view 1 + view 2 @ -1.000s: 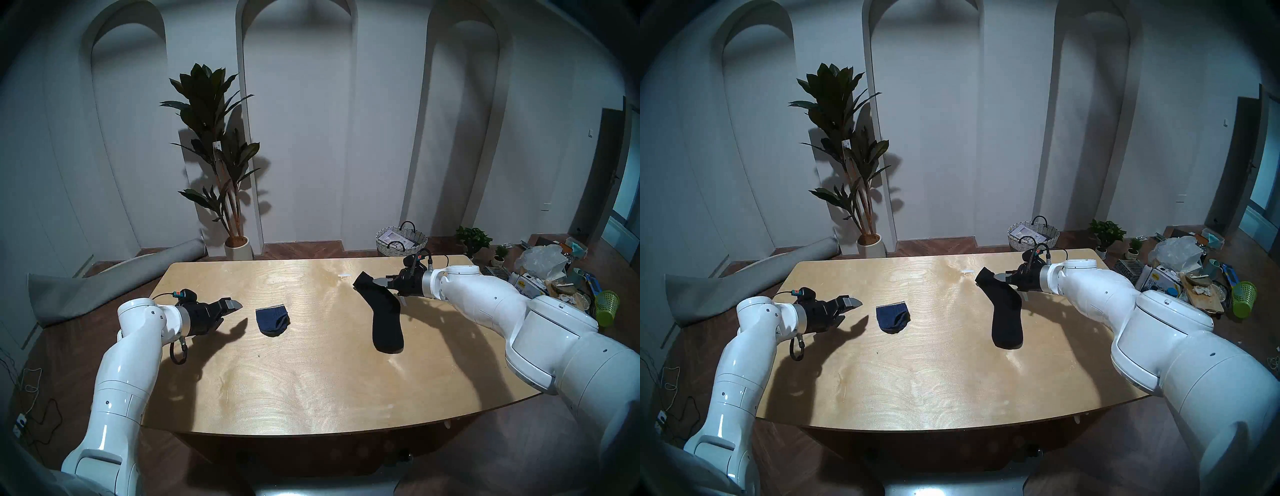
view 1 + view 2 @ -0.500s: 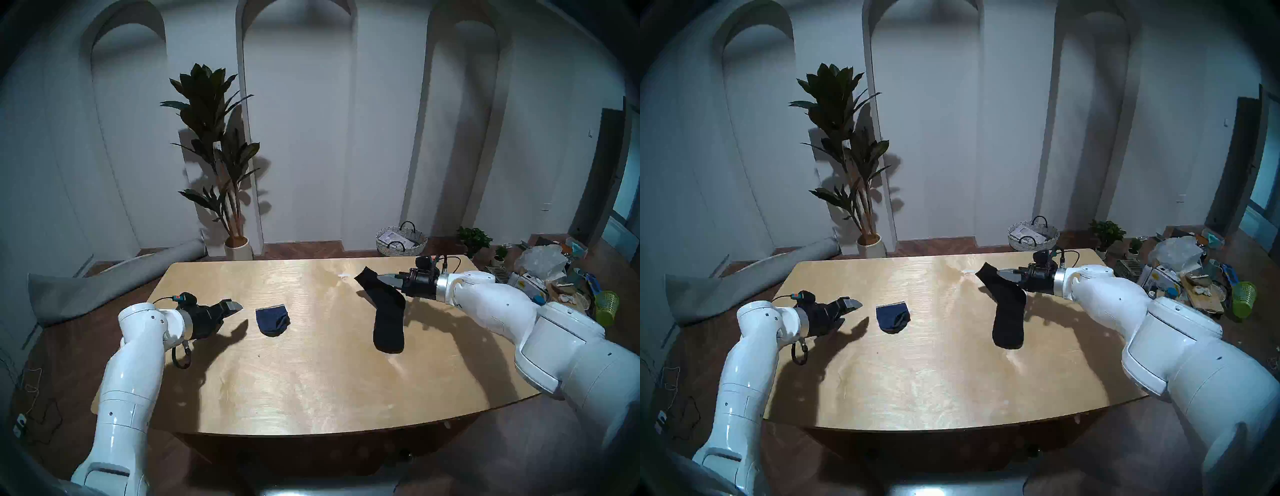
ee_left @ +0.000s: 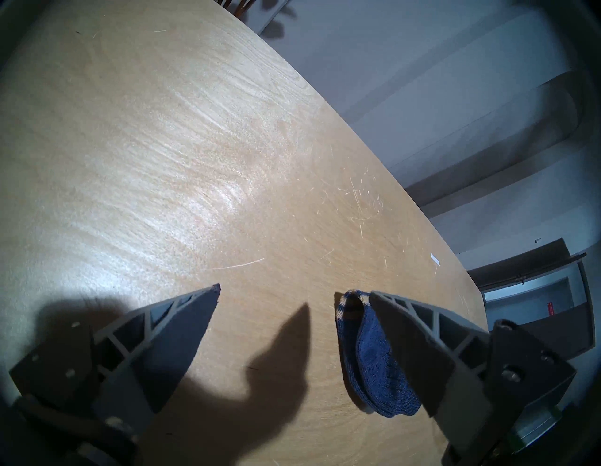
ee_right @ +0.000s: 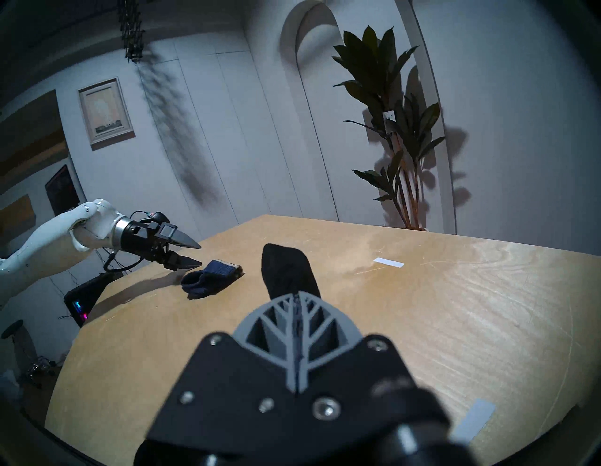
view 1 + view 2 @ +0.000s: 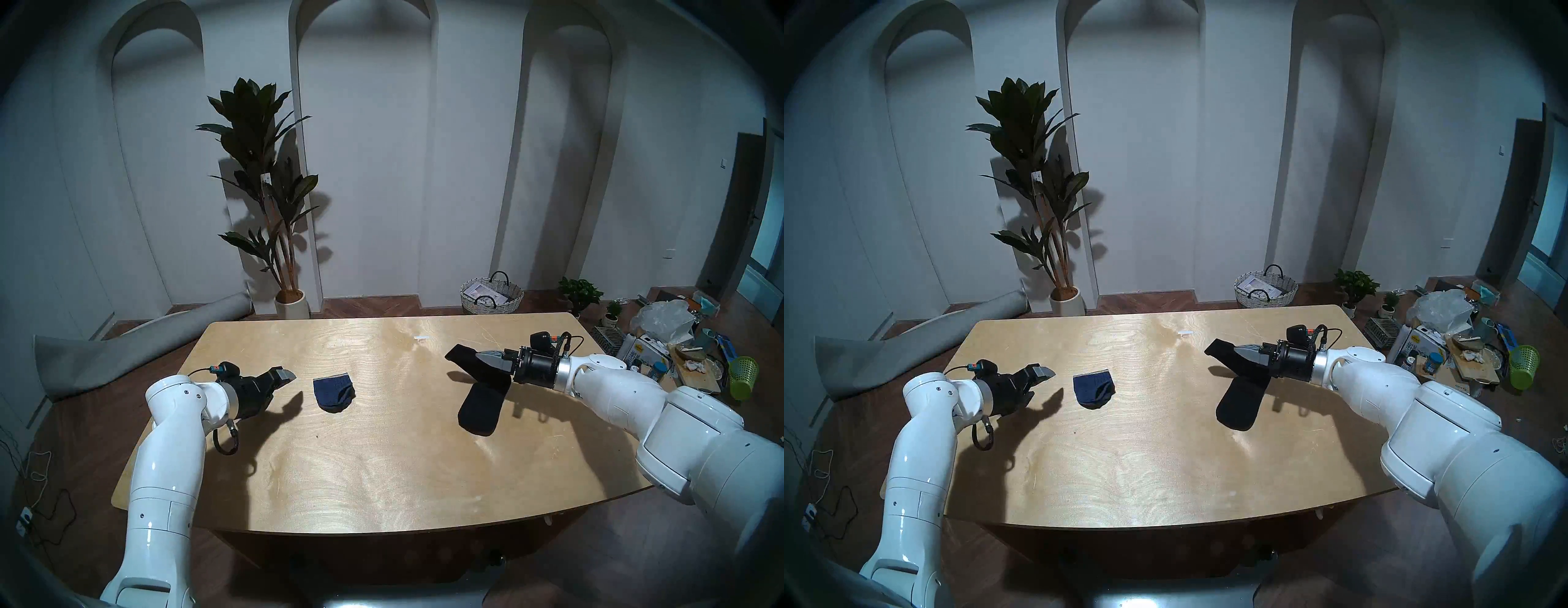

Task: Fold socks in half once and place them neatly on the table

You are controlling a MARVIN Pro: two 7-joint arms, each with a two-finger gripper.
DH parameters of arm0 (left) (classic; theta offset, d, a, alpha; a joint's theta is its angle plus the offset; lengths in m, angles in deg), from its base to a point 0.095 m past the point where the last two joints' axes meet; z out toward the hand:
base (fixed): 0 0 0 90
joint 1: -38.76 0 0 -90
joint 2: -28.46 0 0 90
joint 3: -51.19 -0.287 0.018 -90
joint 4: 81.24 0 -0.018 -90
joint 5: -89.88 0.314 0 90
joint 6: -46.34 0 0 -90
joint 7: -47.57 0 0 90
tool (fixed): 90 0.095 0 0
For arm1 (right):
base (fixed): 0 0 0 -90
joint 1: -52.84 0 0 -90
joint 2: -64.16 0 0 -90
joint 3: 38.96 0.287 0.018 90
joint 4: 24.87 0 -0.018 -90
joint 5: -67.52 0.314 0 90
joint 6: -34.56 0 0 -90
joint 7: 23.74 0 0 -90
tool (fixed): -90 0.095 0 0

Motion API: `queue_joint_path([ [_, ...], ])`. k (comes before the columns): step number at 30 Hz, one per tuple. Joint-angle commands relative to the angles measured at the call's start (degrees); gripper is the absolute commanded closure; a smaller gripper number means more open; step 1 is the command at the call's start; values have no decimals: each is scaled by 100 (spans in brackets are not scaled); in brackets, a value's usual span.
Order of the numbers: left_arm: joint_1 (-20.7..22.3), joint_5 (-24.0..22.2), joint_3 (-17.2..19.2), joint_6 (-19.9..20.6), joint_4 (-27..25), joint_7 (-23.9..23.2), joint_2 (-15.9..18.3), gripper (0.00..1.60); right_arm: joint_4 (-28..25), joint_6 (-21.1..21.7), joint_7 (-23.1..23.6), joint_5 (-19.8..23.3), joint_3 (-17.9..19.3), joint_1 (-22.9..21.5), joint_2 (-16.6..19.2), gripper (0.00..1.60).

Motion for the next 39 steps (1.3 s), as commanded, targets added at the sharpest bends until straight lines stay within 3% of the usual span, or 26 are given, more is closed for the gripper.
queue_joint_path([
  [1, -59, -38, 45, -15, -123, 183, -211, 0, 96, -168, 422, 83, 77, 44, -19, 160],
  [9, -123, -94, 100, -9, -219, 395, -358, 0, 269, -362, 462, 110, 145, 177, -133, 160],
  [23, -235, -200, 192, -5, -376, 612, -504, 0, 277, -412, 462, -94, -67, 292, -105, 160],
  [39, -405, -400, 329, -7, -422, 625, -597, 0, -22, -595, 462, -390, -388, 271, 246, 155],
])
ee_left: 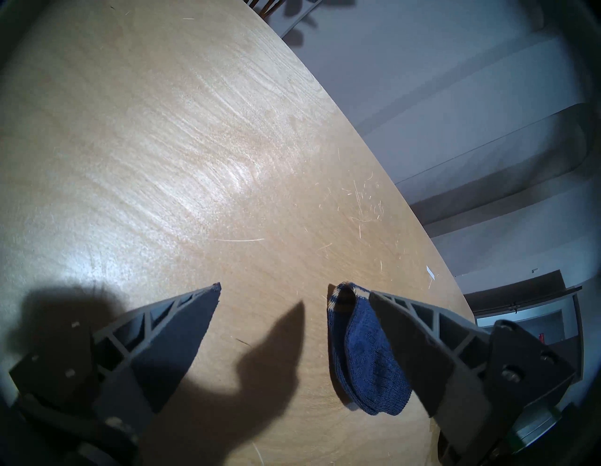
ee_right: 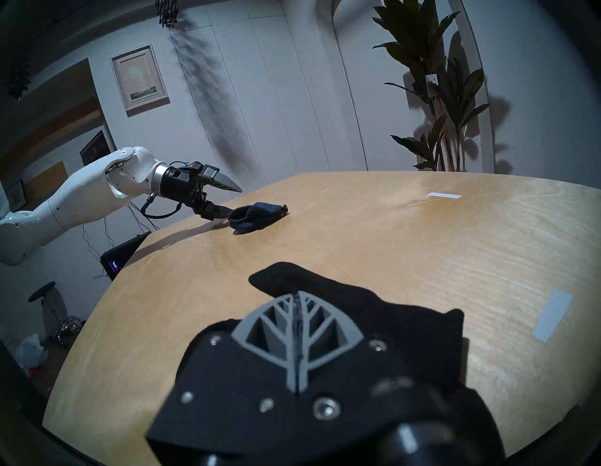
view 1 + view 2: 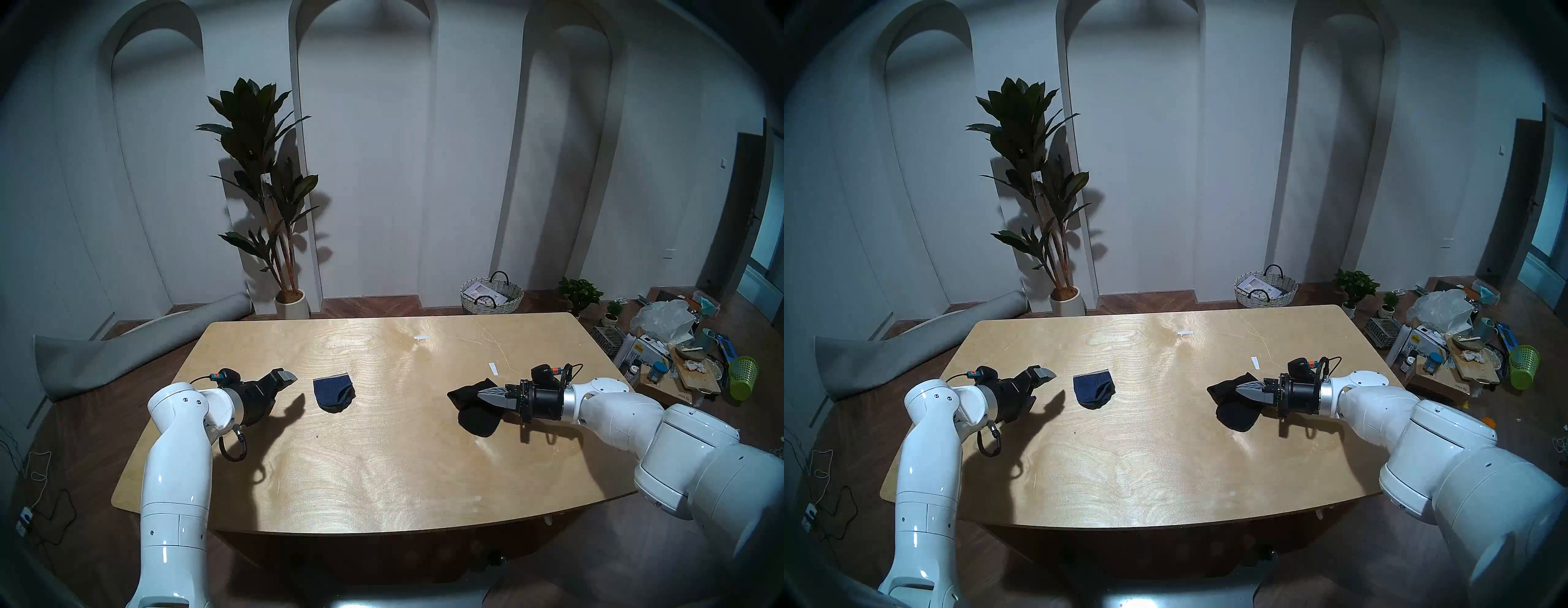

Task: Fold socks in half once and place them neatly on the table

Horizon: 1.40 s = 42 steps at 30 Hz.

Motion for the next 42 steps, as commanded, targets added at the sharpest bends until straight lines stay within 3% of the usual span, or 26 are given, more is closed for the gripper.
queue_joint_path([
  [1, -158, -35, 6, -11, 51, -62, -55, 0, -155, -65, -1, -4, -20, -74, 223, 152],
  [2, -165, -42, 9, -14, 57, -67, -57, 0, -173, -63, -1, -8, -25, -80, 244, 138],
  [6, -179, -57, 11, -15, 62, -89, -60, 0, -241, -54, -1, -12, -43, -85, 307, 123],
  [8, -186, -61, 4, -21, 65, -120, -52, 0, -325, -44, -1, -13, -72, -75, 374, 71],
  [10, -187, -60, -4, -24, 53, -129, -52, 0, -373, -11, -1, -10, -92, -63, 413, 63],
  [11, -187, -62, -7, -26, 44, -135, -53, 0, -395, -26, -1, -13, -104, -57, 433, 42],
  [12, -187, -62, -7, -26, 44, -135, -53, 0, -395, -26, -1, -13, -104, -57, 433, 42],
  [13, -190, -60, -16, -32, 35, -145, -50, 0, -437, -40, -1, -8, -122, -41, 465, 70],
  [14, -191, -61, -18, -35, 35, -150, -49, 0, -460, -45, -1, -5, -133, -32, 481, 56],
  [15, -191, -63, -20, -38, 37, -157, -49, 0, -486, -45, -1, -15, -153, -26, 502, 53],
  [18, -196, -64, -26, -49, 39, -171, -55, 0, -572, -29, -1, -3, -191, 12, 571, 0],
  [24, -217, -48, -32, -80, 20, -196, -73, 0, -1170, 72, -1, 58, -300, 190, 1001, 0],
  [28, -210, -84, -10, -117, -119, -293, -90, 0, -1556, 136, -1, 311, -134, 197, 1343, 0],
  [34, -130, -87, -41, -95, -328, -455, 16, 0, -1687, 97, -1, 515, 188, -50, 1714, 0],
  [37, -105, -130, -43, -70, -394, -524, 25, 0, -1565, 79, -1, 585, 337, -151, 1720, 0],
  [42, -5, -228, -25, -96, -600, -730, 69, 0, -1428, 132, -1, 829, 742, -228, 2133, 0],
])
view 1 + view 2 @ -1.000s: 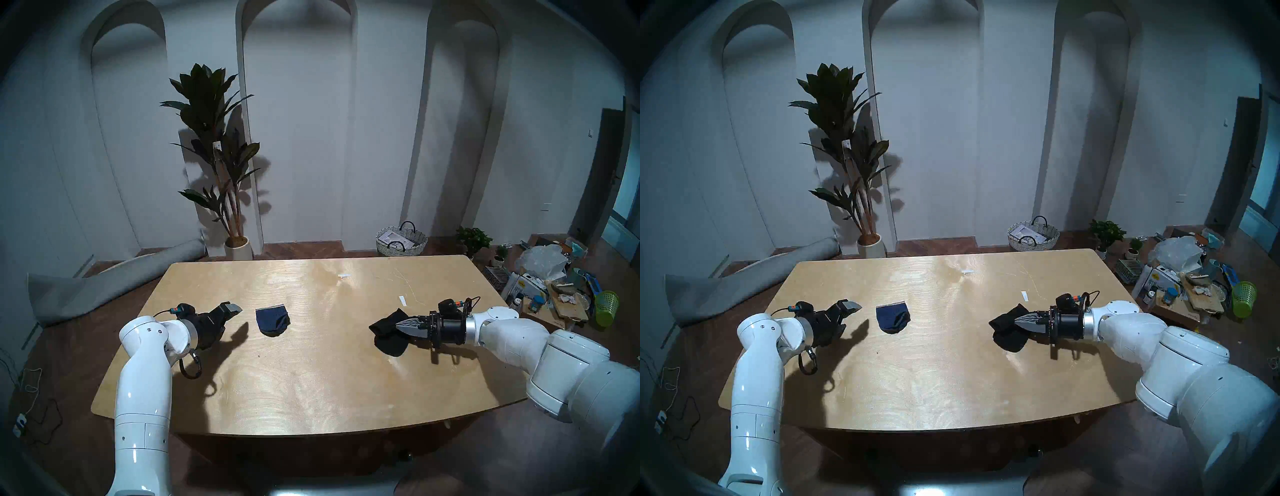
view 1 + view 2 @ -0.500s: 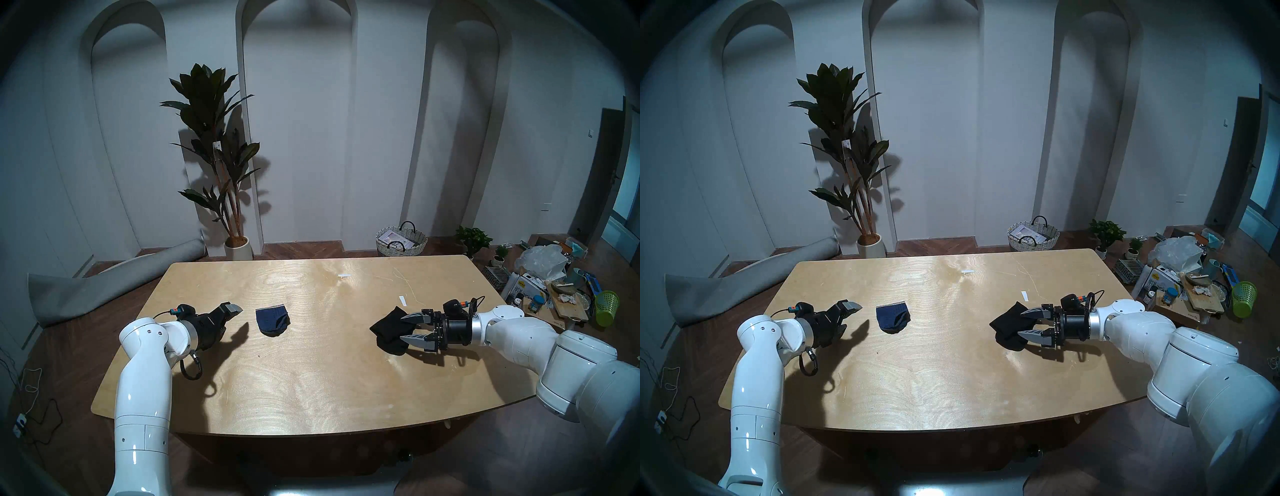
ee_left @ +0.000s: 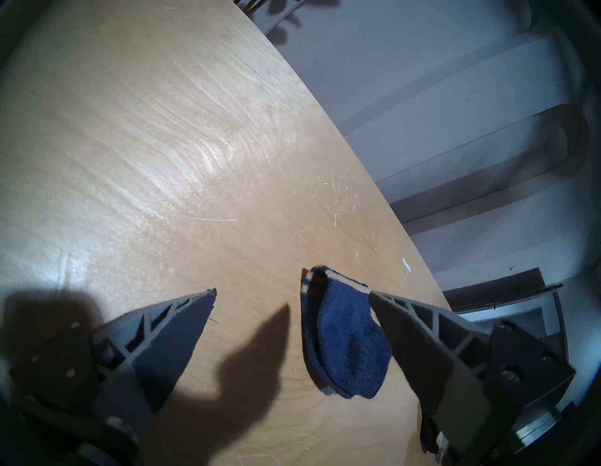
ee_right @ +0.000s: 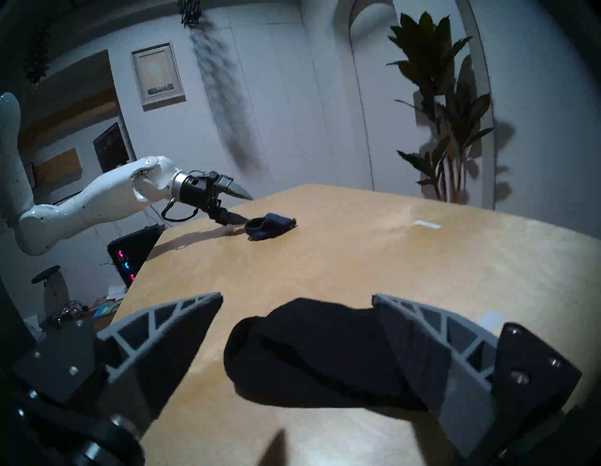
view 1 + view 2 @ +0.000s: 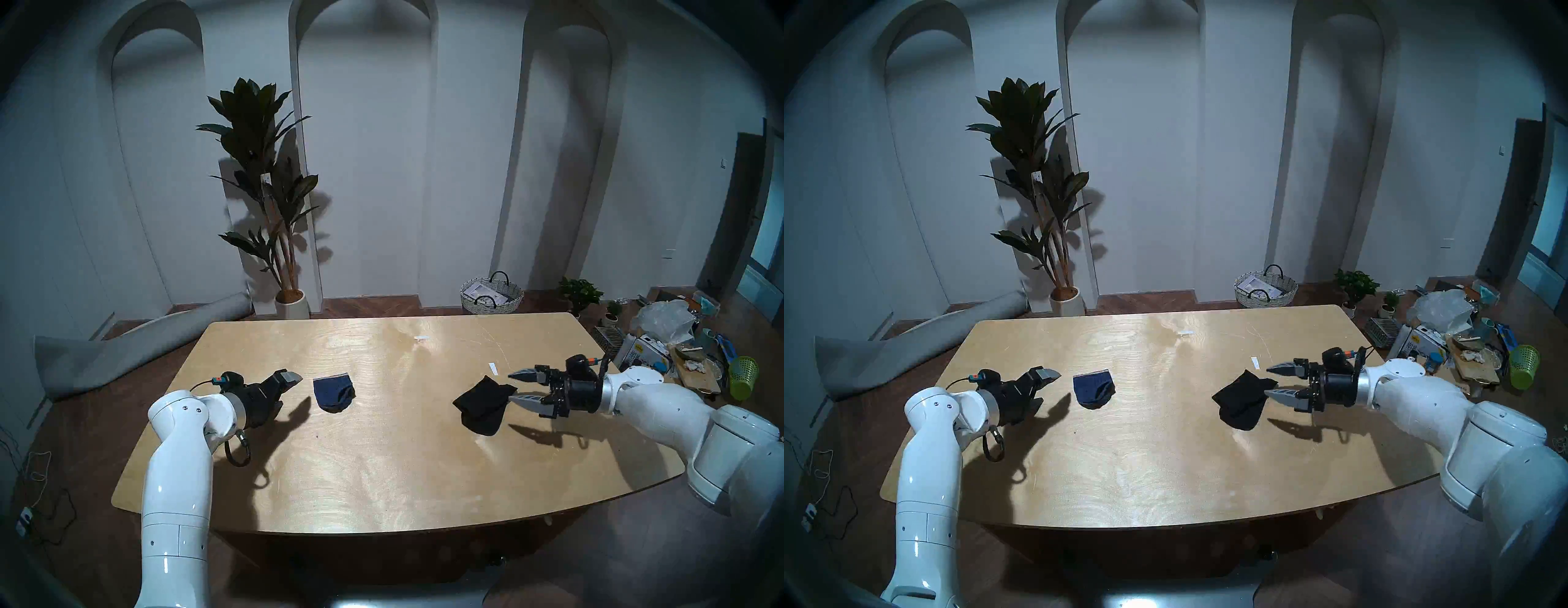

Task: Fold socks in half once and place them neatly on the table

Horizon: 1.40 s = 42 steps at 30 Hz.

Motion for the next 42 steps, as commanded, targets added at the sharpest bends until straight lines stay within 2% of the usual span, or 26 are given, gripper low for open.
queue_joint_path([
  [1, 200, -96, 41, -62, -366, -285, 111, 0, 160, 46, -3, 379, 487, -243, 630, 0],
  [2, 200, -96, 41, -62, -366, -285, 111, 0, 160, 46, -3, 379, 487, -243, 630, 0],
  [4, 200, -103, 79, -127, -456, -416, 195, 0, 121, 171, -3, 557, 623, -63, 900, 0],
  [8, 120, 14, 150, -449, -520, -625, 291, 0, 237, 298, -3, 1028, 942, 229, 867, 0],
  [9, 120, 14, 150, -449, -520, -625, 291, 0, 237, 298, -3, 1028, 942, 229, 867, 0],
  [12, 149, 238, 47, -914, -534, -621, 161, 0, 222, 467, -3, 1496, 1239, 390, 544, 0],
  [14, 188, 247, 43, -973, -518, -591, 67, 0, 236, 496, -27, 1534, 1252, 419, 466, 0],
  [16, 241, 401, -94, -1250, -474, -554, 8, 0, 168, 646, -36, 1741, 1333, 541, 243, 0],
  [24, 405, 728, -224, -1808, -317, -454, -70, 0, -15, 919, -102, 2008, 1369, 826, -164, 0],
  [29, 523, 1015, -296, -2221, -202, -415, -71, 0, -65, 1070, -334, 2246, 1467, 1059, -410, 0],
  [38, 696, 1381, -363, -2718, -63, -376, -37, 0, -439, 1250, -474, 2584, 1662, 1097, -872, 0],
  [42, 728, 1508, -426, -2865, -1, -386, -23, 0, -544, 1249, -589, 2644, 1701, 1125, -973, 0],
])
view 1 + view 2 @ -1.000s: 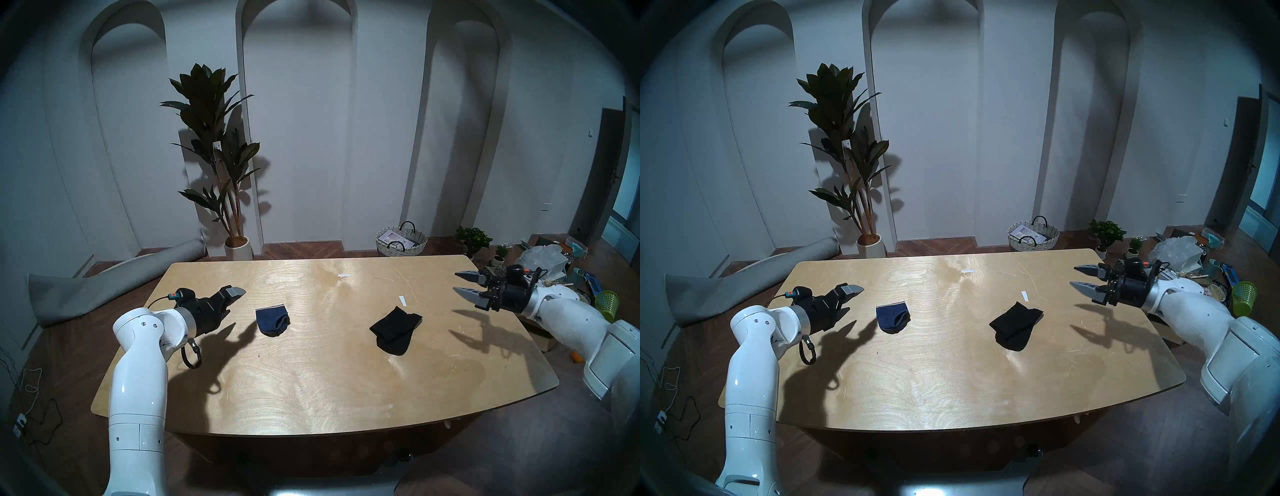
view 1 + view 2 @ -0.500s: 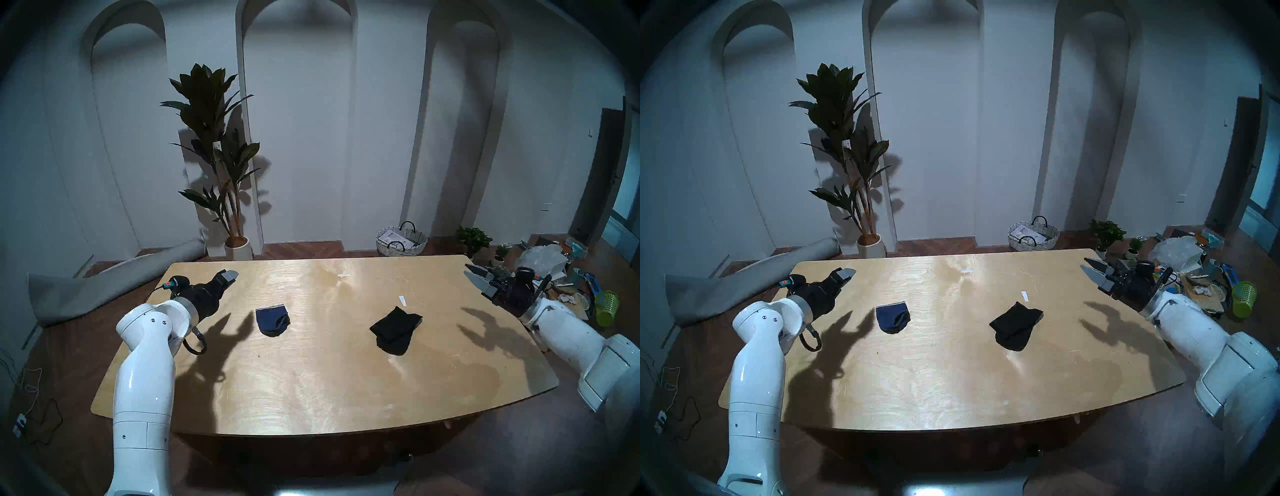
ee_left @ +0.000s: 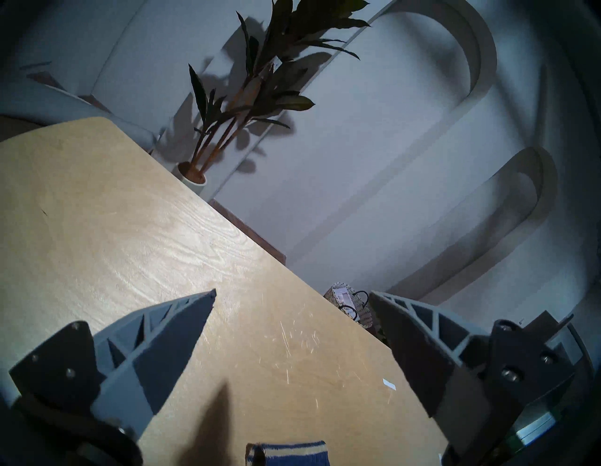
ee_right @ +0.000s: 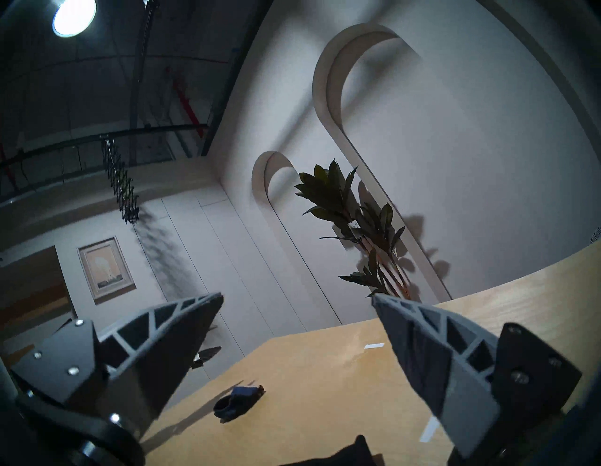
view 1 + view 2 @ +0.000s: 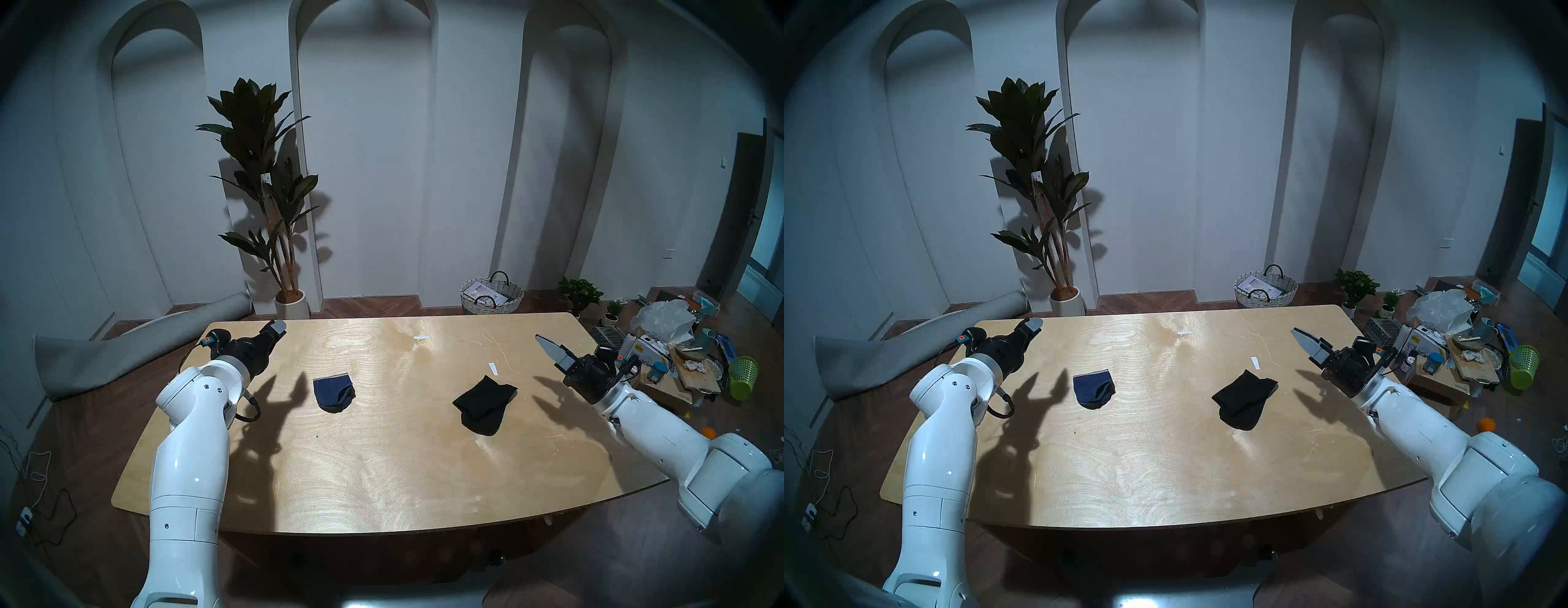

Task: Fold socks in half once and place them neatly on the table

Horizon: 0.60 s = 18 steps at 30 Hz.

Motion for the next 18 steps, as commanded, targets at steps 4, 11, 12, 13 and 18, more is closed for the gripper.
queue_joint_path([
  [4, 299, 440, -159, -593, 122, -24, 97, 0, -432, -26, -318, 383, 282, -15, -435, 0],
  [11, 344, 677, -229, -869, 278, -51, 170, 0, -642, -329, -627, 476, 548, -240, -356, 0],
  [12, 356, 729, -238, -932, 324, -53, 186, 0, -700, -426, -709, 490, 625, -312, -315, 0],
  [13, 356, 729, -238, -932, 324, -53, 186, 0, -700, -426, -709, 490, 625, -312, -315, 0],
  [18, 385, 854, -254, -1075, 421, -65, 250, 0, -826, -604, -928, 512, 755, -416, -277, 0],
])
